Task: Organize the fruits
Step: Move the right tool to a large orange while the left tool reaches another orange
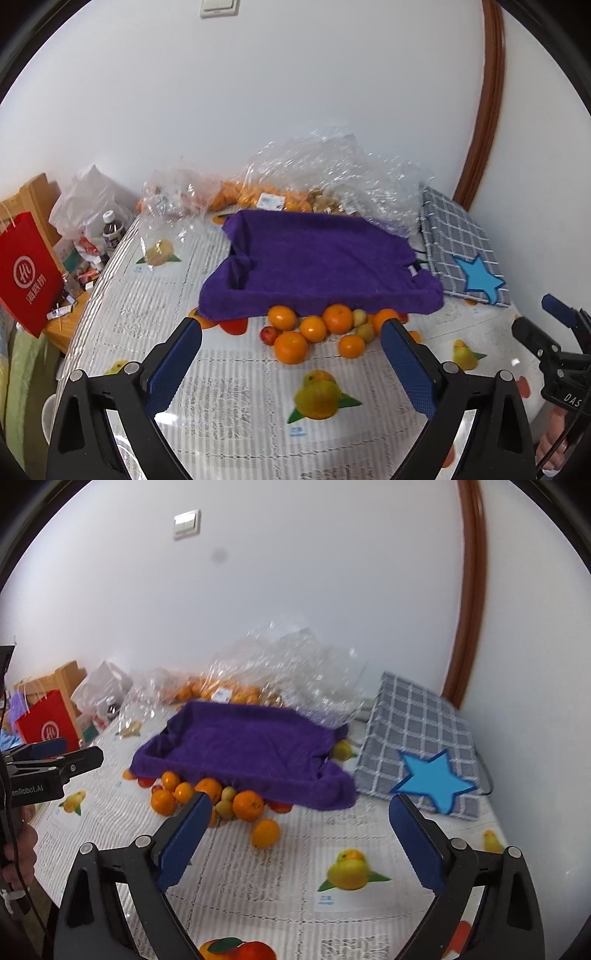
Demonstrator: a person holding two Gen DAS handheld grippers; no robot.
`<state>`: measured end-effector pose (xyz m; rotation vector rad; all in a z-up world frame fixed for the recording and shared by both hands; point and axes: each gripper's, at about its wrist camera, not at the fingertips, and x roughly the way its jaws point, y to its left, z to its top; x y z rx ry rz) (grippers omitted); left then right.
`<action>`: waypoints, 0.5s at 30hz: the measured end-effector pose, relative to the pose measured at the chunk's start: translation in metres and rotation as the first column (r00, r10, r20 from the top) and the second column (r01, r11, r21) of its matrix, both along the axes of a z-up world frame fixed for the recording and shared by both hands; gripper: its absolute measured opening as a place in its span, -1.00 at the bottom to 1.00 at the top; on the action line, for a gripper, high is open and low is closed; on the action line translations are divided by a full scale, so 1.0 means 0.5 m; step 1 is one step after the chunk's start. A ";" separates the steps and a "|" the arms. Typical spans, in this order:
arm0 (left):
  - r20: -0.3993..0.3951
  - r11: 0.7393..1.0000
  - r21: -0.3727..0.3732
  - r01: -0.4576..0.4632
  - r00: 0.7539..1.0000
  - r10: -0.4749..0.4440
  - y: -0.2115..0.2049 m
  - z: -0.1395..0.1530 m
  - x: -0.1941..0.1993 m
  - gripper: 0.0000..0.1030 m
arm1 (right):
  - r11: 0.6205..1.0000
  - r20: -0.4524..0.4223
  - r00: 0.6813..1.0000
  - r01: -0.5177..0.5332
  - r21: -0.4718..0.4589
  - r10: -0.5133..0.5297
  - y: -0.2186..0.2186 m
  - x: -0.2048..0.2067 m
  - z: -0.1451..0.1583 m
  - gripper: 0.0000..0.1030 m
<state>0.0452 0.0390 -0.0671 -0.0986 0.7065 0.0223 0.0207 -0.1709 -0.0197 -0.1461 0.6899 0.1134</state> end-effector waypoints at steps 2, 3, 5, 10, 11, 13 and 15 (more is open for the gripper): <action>-0.005 1.000 0.012 -0.004 1.000 0.004 0.007 -0.015 0.007 0.89 | 1.000 -0.036 0.999 -0.010 0.009 0.010 0.001 0.015 -0.027 0.74; -0.008 1.000 0.013 -0.002 1.000 0.003 0.010 -0.023 0.009 0.89 | 1.000 -0.056 0.998 -0.024 0.012 0.025 0.004 0.023 -0.048 0.69; -0.021 1.000 0.016 -0.001 1.000 0.002 0.018 -0.039 0.015 0.89 | 0.999 -0.071 0.997 -0.037 0.004 0.038 0.009 0.034 -0.079 0.65; -0.083 1.000 0.018 -0.008 0.996 0.010 0.043 -0.097 0.036 0.89 | 0.998 -0.132 0.990 -0.039 0.048 0.045 0.012 0.064 -0.155 0.30; -0.092 1.000 0.012 -0.010 0.996 0.011 0.049 -0.109 0.038 0.88 | 0.996 -0.158 0.986 -0.037 0.077 0.049 0.011 0.074 -0.174 0.26; -0.119 1.000 -0.003 -0.011 0.993 0.010 0.062 -0.137 0.045 0.83 | 0.991 -0.194 0.980 -0.013 0.131 0.038 0.011 0.088 -0.205 0.08; -0.148 1.000 -0.004 -0.016 0.989 0.015 0.073 -0.162 0.049 0.81 | 0.987 -0.222 0.974 -0.001 0.160 0.037 0.019 0.105 -0.236 0.00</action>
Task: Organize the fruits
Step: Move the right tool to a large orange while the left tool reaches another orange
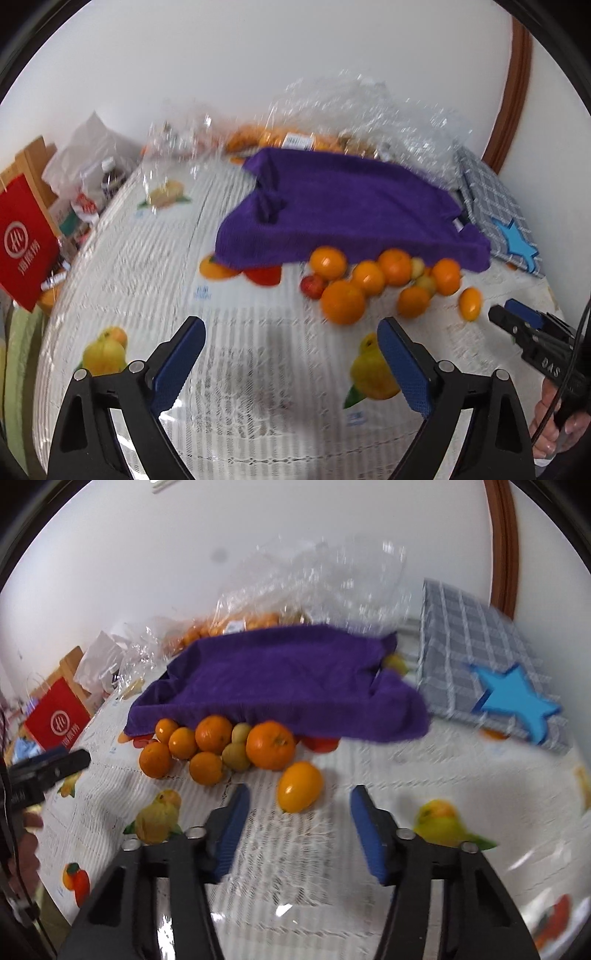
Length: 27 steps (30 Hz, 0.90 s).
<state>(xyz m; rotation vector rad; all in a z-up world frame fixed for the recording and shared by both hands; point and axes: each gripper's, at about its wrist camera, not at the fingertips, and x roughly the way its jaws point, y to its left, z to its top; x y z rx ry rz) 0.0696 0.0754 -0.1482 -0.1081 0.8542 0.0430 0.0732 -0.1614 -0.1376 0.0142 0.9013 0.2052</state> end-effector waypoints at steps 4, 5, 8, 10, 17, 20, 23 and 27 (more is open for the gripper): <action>-0.008 1.000 0.011 0.002 1.000 -0.002 0.017 -0.025 -0.002 0.81 | 1.000 -0.038 0.999 0.012 0.000 -0.012 0.018 0.026 -0.043 -0.01; -0.011 1.000 0.009 0.000 1.000 0.000 0.022 -0.029 -0.002 0.81 | 1.000 -0.046 0.999 0.015 0.000 -0.015 0.020 0.029 -0.048 -0.01; -0.022 1.000 -0.007 -0.024 0.999 0.024 0.044 -0.042 0.000 0.81 | 0.999 -0.072 0.997 0.034 0.004 -0.034 0.027 0.050 -0.071 -0.04; -0.018 0.999 -0.031 -0.031 0.999 0.030 0.055 -0.048 0.001 0.81 | 0.999 -0.063 0.997 0.053 0.002 -0.053 0.027 0.059 -0.076 -0.14; 0.003 0.993 -0.117 0.020 1.000 -0.019 0.042 -0.063 0.025 0.81 | 0.999 -0.048 0.998 0.031 -0.041 -0.033 0.028 0.063 -0.071 -0.35; 0.010 0.989 -0.135 0.062 0.998 -0.061 0.015 -0.069 0.040 0.76 | 0.997 -0.033 0.999 0.029 -0.069 -0.031 0.019 0.058 -0.069 -0.35; 0.000 0.985 -0.153 0.077 0.997 -0.077 -0.012 -0.074 0.065 0.72 | 0.996 -0.025 0.999 0.029 -0.085 -0.032 0.002 0.051 -0.063 -0.35; -0.027 0.980 -0.189 0.069 0.997 -0.075 -0.033 -0.089 0.095 0.44 | 0.996 -0.025 0.999 0.035 -0.087 -0.037 -0.015 0.046 -0.063 -0.35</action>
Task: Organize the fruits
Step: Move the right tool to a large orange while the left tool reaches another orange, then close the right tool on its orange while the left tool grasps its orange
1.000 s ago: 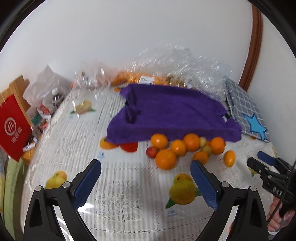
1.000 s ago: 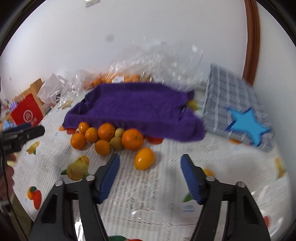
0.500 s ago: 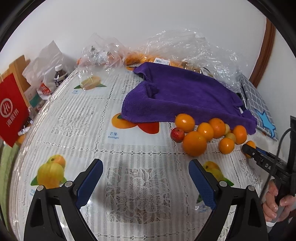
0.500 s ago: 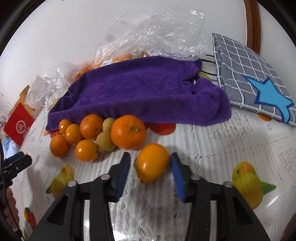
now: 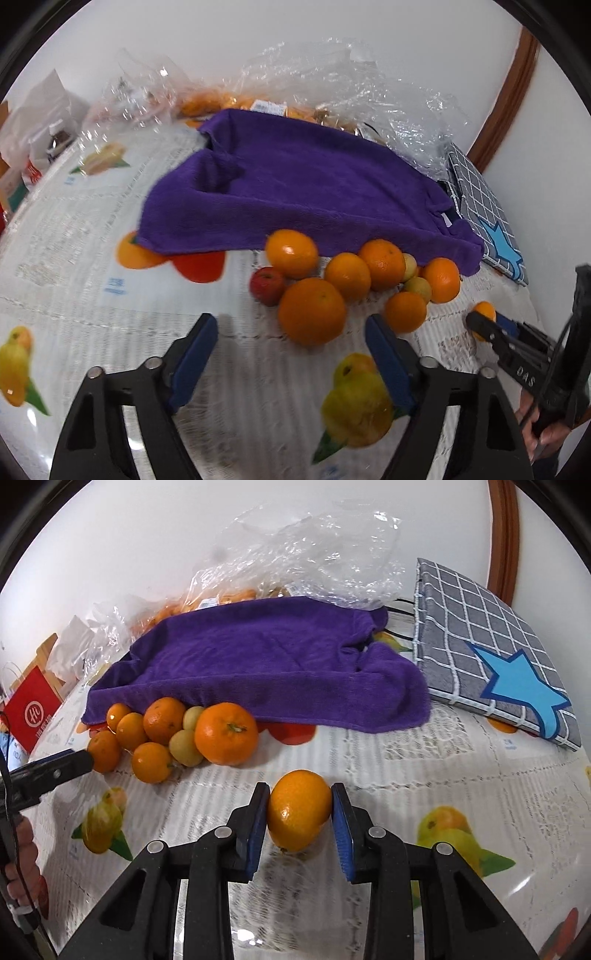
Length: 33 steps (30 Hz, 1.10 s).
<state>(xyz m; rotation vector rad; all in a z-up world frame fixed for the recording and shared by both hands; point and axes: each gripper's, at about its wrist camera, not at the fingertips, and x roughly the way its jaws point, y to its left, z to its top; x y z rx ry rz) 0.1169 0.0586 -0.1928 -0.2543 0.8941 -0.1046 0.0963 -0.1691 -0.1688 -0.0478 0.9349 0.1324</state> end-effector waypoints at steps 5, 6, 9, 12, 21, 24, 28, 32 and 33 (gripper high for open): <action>0.031 1.000 0.015 -0.018 0.999 0.017 -0.015 -0.008 -0.002 0.19 | 1.000 0.010 1.000 0.002 -0.017 -0.002 -0.012 -0.013 0.003 -0.35; 0.036 1.000 0.018 -0.026 0.999 0.025 -0.015 -0.008 -0.001 0.07 | 1.000 0.014 1.000 0.001 -0.016 0.000 -0.012 -0.014 0.004 -0.35; 0.023 1.000 -0.012 -0.006 1.000 0.007 -0.017 -0.008 0.001 -0.27 | 1.000 0.019 1.000 0.001 -0.018 -0.001 -0.012 -0.018 0.007 -0.35; 0.007 1.000 -0.006 -0.002 1.000 0.002 -0.023 -0.004 -0.001 -0.27 | 1.000 0.013 1.000 0.002 -0.009 -0.002 -0.013 -0.018 0.010 -0.35; -0.006 1.000 -0.017 -0.006 1.000 0.006 -0.010 0.008 -0.030 -0.27 | 1.000 0.039 0.999 0.002 -0.010 -0.001 -0.010 -0.025 0.039 -0.35; -0.004 1.000 -0.022 -0.011 1.000 0.011 -0.003 0.021 -0.037 -0.28 | 1.000 0.048 0.999 -0.004 -0.011 0.004 -0.004 -0.025 0.055 -0.35; 0.004 0.999 -0.028 -0.017 1.000 0.017 0.003 0.045 -0.043 -0.28 | 1.000 0.064 0.998 -0.012 -0.019 0.014 0.005 -0.023 0.083 -0.35; 0.011 0.999 -0.032 -0.015 1.000 0.015 0.012 0.068 -0.045 -0.28 | 1.000 0.078 0.997 -0.011 -0.025 0.013 0.011 -0.018 0.105 -0.35; 0.013 0.999 -0.036 -0.014 1.000 0.014 0.015 0.072 -0.043 -0.27 | 1.000 0.079 0.997 -0.010 -0.027 0.012 0.014 -0.017 0.109 -0.35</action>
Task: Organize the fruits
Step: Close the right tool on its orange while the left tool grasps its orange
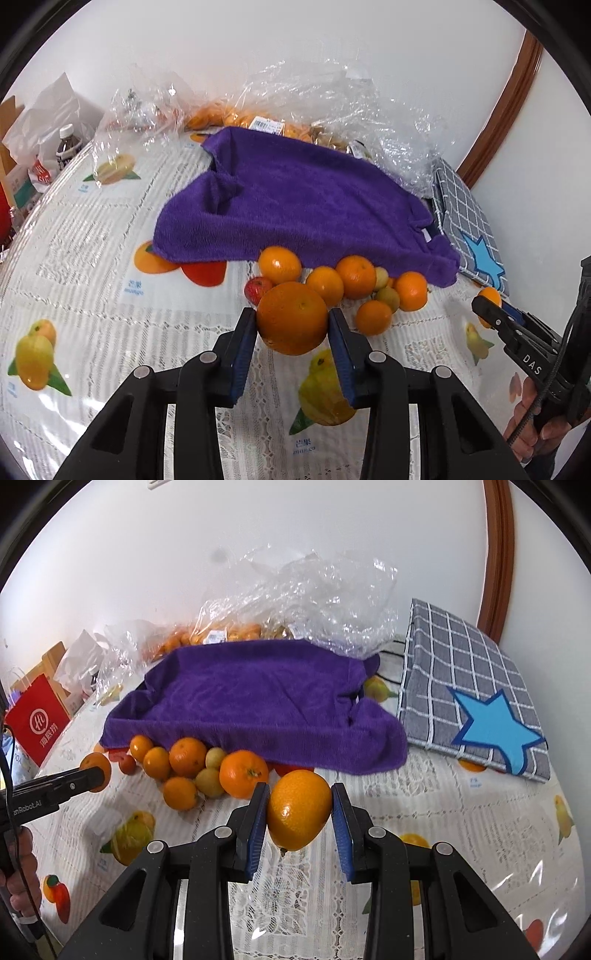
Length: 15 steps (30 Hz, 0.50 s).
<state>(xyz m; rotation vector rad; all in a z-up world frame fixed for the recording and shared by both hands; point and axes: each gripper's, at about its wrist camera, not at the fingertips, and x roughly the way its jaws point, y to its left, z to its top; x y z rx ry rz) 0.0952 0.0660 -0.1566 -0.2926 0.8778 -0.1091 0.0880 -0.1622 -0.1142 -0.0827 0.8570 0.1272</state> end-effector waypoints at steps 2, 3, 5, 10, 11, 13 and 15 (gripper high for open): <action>0.002 1.000 -0.010 -0.002 1.000 0.002 0.008 0.011 0.006 -0.27 | 1.000 -0.001 1.000 -0.002 0.003 0.002 0.005 0.005 0.010 -0.35; 0.001 1.000 -0.014 -0.001 1.000 0.001 0.012 0.017 0.011 -0.27 | 1.000 0.000 1.000 -0.003 0.005 0.003 0.006 0.005 0.013 -0.35; 0.000 1.000 -0.009 0.003 1.000 -0.003 0.014 0.025 0.022 -0.28 | 1.000 0.001 1.000 -0.001 0.013 0.001 0.011 0.013 0.023 -0.35; 0.028 1.000 0.009 0.015 0.999 -0.015 0.023 0.062 0.053 -0.28 | 1.000 0.010 1.000 0.006 0.023 -0.006 0.019 0.039 0.043 -0.35; 0.035 1.000 0.009 0.016 0.999 -0.017 0.025 0.071 0.061 -0.28 | 1.000 0.013 1.000 0.008 0.025 -0.008 0.020 0.047 0.049 -0.35; 0.047 1.000 0.010 0.020 0.999 -0.021 0.029 0.088 0.078 -0.28 | 1.000 0.017 1.000 0.011 0.029 -0.012 0.020 0.062 0.057 -0.35; 0.063 0.999 0.018 0.028 0.998 -0.029 0.029 0.109 0.098 -0.28 | 0.999 0.023 1.000 0.016 0.031 -0.017 0.020 0.077 0.066 -0.35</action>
